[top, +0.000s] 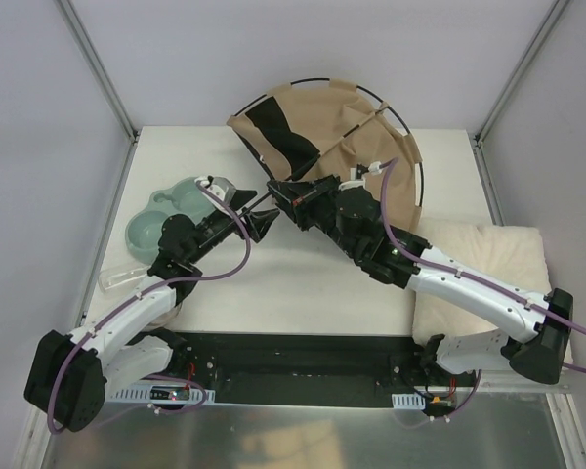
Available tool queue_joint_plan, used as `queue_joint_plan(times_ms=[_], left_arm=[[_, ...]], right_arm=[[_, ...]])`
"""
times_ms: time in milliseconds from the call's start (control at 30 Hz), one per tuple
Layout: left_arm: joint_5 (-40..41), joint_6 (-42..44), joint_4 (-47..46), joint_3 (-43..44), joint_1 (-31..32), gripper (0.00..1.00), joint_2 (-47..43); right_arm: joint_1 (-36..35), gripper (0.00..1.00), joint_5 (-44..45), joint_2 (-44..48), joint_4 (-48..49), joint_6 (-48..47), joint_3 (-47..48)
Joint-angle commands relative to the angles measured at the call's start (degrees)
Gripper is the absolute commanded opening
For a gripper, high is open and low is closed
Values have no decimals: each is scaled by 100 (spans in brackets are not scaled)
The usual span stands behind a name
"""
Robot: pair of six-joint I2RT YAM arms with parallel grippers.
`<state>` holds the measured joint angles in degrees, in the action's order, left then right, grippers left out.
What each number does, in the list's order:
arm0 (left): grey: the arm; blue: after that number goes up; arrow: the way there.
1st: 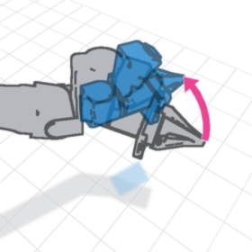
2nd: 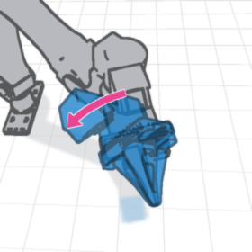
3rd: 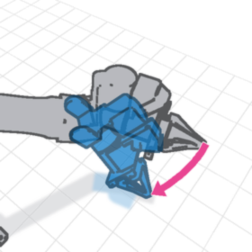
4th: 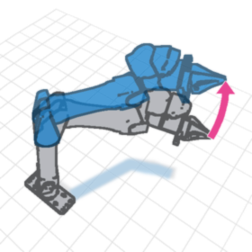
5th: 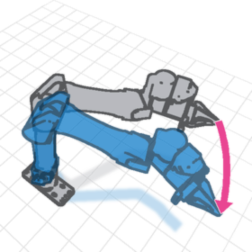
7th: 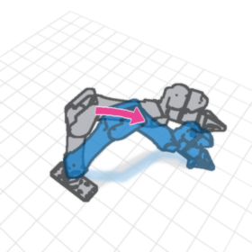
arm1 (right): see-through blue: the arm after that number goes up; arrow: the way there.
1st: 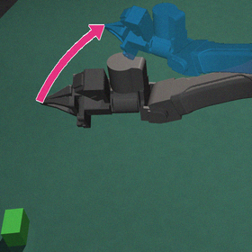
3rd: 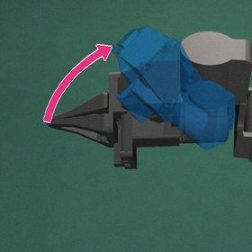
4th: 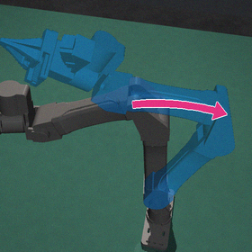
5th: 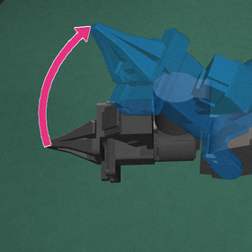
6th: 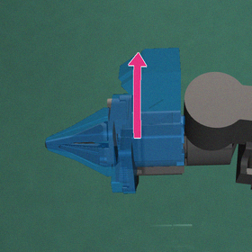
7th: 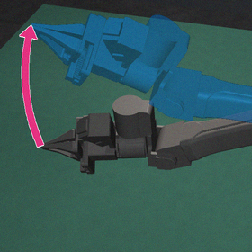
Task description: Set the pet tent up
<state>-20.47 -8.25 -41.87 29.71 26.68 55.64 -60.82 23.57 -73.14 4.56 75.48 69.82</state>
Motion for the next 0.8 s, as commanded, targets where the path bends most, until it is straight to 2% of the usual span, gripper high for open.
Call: queue_joint_plan(times_ms=[0, 333, 567, 600, 767], left_arm=[[-133, 333, -1051, 113, 57, 74, 271], [-247, 439, -1640, 456, 57, 71, 1045], [-510, 316, -1904, 728, 48, 74, 1256], [-554, 307, -1887, 755, 48, 77, 1309], [-695, 307, -1843, 808, 48, 73, 1494]], right_arm=[[193, 0, -54, -24, 204, 335, 190], [465, 0, -529, -7, 203, 608, 198], [606, 0, -793, -24, 203, 845, 137], [615, 0, -819, -16, 203, 871, 137], [676, 0, -889, -51, 195, 889, 163]])
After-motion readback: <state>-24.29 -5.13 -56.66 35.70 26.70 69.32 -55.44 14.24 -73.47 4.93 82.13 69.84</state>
